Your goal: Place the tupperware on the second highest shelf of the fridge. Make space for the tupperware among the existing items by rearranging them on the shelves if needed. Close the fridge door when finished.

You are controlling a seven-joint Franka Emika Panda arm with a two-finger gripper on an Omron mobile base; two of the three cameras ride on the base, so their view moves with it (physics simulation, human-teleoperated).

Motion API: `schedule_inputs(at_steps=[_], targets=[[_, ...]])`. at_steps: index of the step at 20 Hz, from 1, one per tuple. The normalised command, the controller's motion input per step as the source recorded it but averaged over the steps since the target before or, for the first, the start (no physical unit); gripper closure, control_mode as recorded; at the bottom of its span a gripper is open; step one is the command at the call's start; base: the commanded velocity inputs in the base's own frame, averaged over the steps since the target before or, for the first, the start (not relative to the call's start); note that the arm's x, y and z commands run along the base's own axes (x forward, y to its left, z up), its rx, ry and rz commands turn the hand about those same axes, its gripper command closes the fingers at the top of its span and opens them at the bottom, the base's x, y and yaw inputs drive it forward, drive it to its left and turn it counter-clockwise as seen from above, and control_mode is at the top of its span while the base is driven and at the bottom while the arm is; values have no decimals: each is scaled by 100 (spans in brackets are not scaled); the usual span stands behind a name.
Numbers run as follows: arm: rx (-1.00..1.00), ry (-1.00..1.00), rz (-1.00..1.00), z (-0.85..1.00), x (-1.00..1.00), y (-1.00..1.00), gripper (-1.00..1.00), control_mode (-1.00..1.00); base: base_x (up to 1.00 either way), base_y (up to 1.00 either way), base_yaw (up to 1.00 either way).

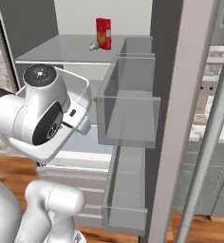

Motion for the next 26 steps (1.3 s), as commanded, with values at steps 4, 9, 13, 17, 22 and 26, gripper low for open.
schedule_inputs(at_steps=[4, 9, 13, 17, 22, 26], targets=[[0, 0, 0, 0, 0, 0, 100, 100, 16, 4, -9], [0, 0, 0, 0, 0, 0, 100, 100, 19, 16, -15], [0, 0, 0, 0, 0, 0, 100, 100, 42, 45, -18], [0, 0, 0, 0, 0, 0, 100, 100, 51, 35, -17], [0, 0, 0, 0, 0, 0, 100, 100, 34, 23, -17], [0, 0, 0, 0, 0, 0, 100, 100, 19, 37, -16]])
